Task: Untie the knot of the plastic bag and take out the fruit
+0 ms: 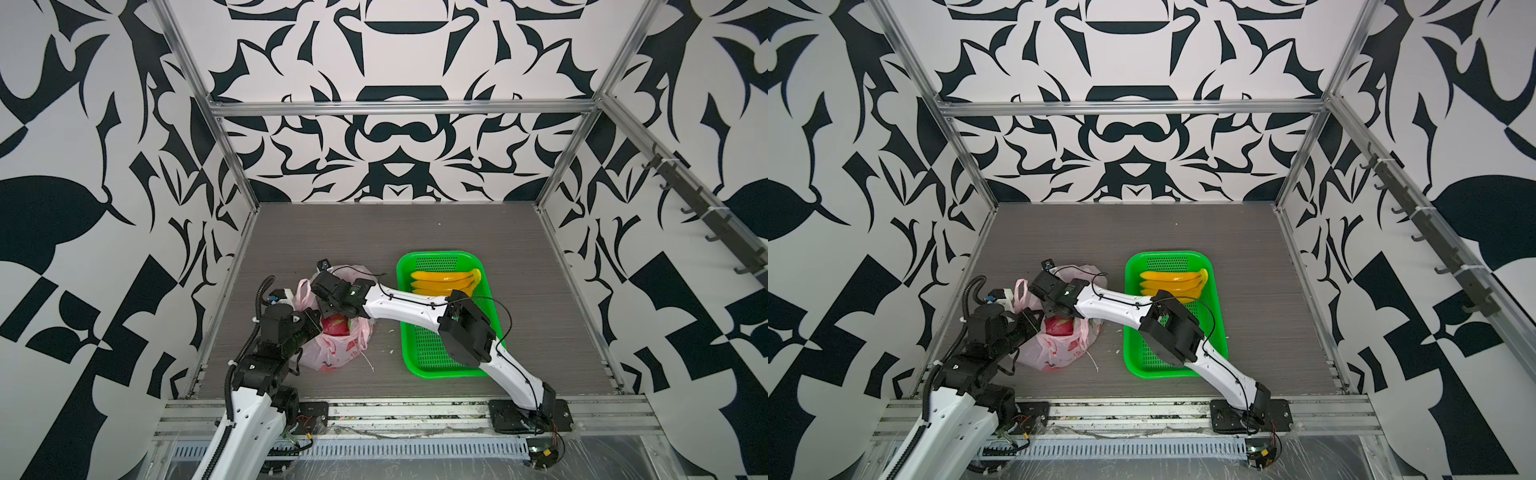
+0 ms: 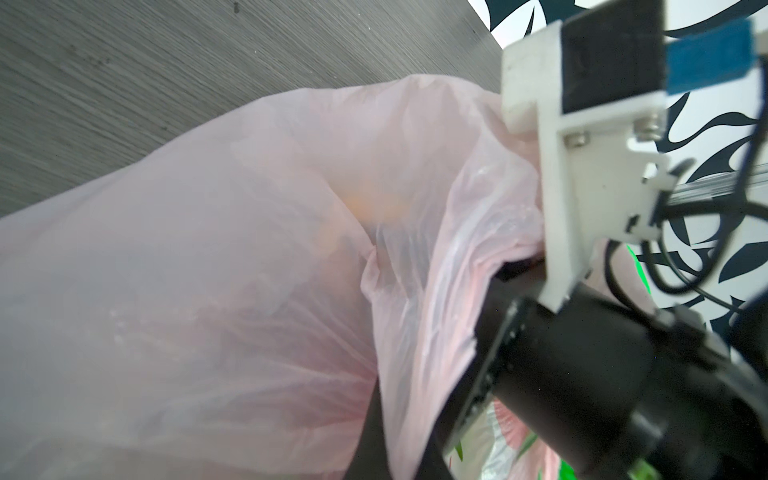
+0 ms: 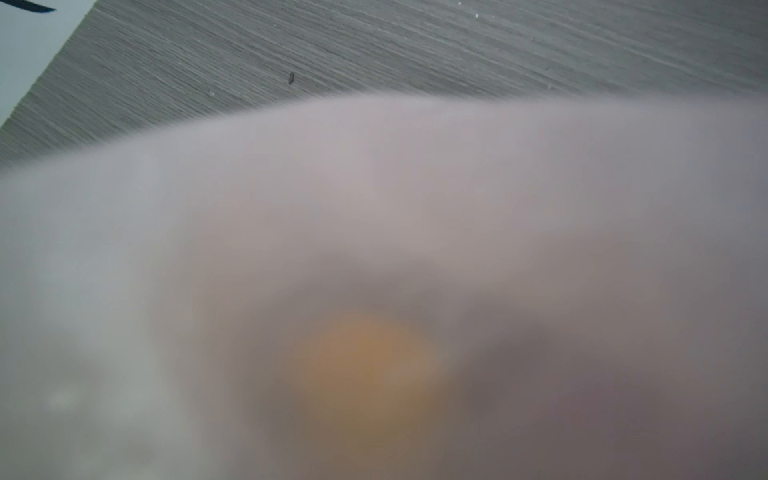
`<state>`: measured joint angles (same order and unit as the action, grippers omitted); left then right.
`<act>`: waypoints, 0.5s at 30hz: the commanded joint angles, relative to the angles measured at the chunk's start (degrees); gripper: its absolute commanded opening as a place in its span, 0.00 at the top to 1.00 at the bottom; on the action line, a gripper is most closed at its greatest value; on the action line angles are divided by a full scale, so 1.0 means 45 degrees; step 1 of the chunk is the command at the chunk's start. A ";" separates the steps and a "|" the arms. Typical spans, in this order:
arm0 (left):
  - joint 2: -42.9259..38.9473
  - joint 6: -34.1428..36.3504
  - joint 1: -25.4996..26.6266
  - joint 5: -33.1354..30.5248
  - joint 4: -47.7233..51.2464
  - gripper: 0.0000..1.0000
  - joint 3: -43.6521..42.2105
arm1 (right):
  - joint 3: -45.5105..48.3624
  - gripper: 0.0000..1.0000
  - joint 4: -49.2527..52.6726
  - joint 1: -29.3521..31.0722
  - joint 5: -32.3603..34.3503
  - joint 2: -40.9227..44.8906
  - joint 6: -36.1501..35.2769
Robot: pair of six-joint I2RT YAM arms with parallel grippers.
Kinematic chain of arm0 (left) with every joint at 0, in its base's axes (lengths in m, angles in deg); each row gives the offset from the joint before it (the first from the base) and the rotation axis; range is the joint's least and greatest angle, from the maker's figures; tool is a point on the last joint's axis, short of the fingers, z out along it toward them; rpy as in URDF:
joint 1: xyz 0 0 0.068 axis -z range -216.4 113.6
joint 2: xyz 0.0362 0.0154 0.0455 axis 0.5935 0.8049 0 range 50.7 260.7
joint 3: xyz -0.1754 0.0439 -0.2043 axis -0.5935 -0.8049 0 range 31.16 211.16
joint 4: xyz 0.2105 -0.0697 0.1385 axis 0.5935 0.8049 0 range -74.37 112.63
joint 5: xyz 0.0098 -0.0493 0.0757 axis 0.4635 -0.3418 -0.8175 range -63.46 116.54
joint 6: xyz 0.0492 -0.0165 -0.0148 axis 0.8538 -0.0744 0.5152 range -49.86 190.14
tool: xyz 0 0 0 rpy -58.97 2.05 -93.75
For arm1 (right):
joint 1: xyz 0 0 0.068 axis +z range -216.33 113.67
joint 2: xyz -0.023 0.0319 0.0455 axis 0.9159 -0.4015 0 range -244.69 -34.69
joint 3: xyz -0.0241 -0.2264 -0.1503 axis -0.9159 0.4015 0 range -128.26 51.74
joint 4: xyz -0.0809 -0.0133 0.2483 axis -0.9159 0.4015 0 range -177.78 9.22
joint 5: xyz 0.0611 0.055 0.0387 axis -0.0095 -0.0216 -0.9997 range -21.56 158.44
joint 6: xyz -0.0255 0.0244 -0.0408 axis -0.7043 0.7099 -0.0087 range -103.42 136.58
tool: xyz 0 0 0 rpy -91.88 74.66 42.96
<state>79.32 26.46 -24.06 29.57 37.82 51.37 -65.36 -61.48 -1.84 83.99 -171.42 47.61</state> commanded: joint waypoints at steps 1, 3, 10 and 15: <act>0.0199 -0.0020 -0.0024 0.0089 -0.0624 1.00 -0.0242 | 0.0176 0.54 -0.0055 -0.0039 0.0177 0.1142 -0.0249; 0.0301 -0.0020 -0.0035 0.0029 -0.0786 1.00 -0.0267 | 0.0291 0.54 -0.0060 -0.0044 0.0190 0.1287 -0.0283; 0.0930 -0.0027 -0.0040 0.0011 -0.1551 1.00 -0.0251 | 0.0795 0.54 -0.0162 -0.0046 0.0084 0.1919 -0.0371; 0.1432 0.0000 -0.0035 0.0011 -0.2132 1.00 -0.0181 | 0.1030 0.55 -0.0162 -0.0053 -0.0012 0.2257 -0.0448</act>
<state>85.02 26.46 -24.06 29.57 31.05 51.28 -61.23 -61.59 -1.84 83.83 -164.97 46.34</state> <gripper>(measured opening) 0.044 0.542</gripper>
